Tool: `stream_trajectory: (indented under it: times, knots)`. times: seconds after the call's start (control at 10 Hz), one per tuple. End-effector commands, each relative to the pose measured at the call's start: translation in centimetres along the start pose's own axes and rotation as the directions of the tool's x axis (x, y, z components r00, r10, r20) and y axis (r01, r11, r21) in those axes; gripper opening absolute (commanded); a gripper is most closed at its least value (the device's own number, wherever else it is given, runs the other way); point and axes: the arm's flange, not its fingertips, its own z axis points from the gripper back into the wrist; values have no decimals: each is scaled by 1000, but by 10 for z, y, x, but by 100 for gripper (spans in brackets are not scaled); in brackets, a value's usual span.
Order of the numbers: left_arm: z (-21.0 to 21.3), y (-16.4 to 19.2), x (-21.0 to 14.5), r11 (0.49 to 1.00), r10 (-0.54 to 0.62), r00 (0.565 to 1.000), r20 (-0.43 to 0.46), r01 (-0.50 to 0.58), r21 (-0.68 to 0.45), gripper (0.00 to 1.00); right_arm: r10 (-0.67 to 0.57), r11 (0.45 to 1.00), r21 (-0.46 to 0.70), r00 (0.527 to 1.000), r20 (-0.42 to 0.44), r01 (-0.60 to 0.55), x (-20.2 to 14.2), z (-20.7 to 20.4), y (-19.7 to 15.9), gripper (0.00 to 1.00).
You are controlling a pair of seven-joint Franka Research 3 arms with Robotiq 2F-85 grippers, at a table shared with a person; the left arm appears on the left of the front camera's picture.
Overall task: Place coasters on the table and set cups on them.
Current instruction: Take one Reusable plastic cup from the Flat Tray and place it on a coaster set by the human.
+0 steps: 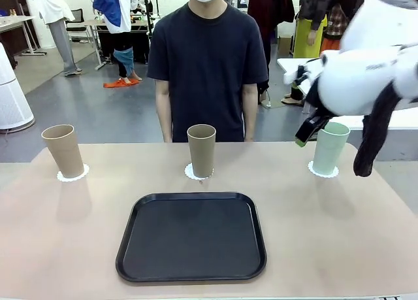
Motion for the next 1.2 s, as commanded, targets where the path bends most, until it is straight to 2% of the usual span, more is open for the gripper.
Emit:
stream_trajectory:
  times: [0.0,0.1,0.2,0.3,0.4,0.5,0.6,0.8,0.9,1.1]
  knots:
    - [2,-3,0,1000,7,1000,10,-7,-10,100,-229,968,152,952,201,201,-75,41,-19,100]
    - [2,-3,0,1000,7,1000,10,-7,-10,100,-381,890,364,887,262,274,-98,53,-39,100]
    - [2,-3,0,1000,7,1000,10,-7,-10,100,-527,770,557,801,283,310,-125,56,-65,100]
    - [2,-3,0,1000,7,1000,10,-7,-10,100,-647,607,731,728,227,311,-159,55,-91,100]
    - [2,-3,0,1000,7,1000,10,-7,-10,100,-730,445,850,665,161,282,-191,57,-115,100]
    - [2,-3,0,1000,7,1000,10,-7,-10,100,-751,377,888,648,126,263,-214,66,-128,100]
    - [2,-3,0,1000,7,1000,10,-7,-10,100,-761,355,894,640,106,273,-236,76,-143,100]
    - [2,-3,0,1000,7,1000,10,-7,-10,100,-737,220,933,675,-32,285,-266,76,-165,100]
    - [2,-3,0,1000,7,1000,10,-7,-10,100,-688,211,922,719,-97,325,-270,81,-164,100]
    - [2,-3,0,1000,7,1000,10,-7,-10,100,-631,270,857,753,-188,440,-270,88,-160,100]
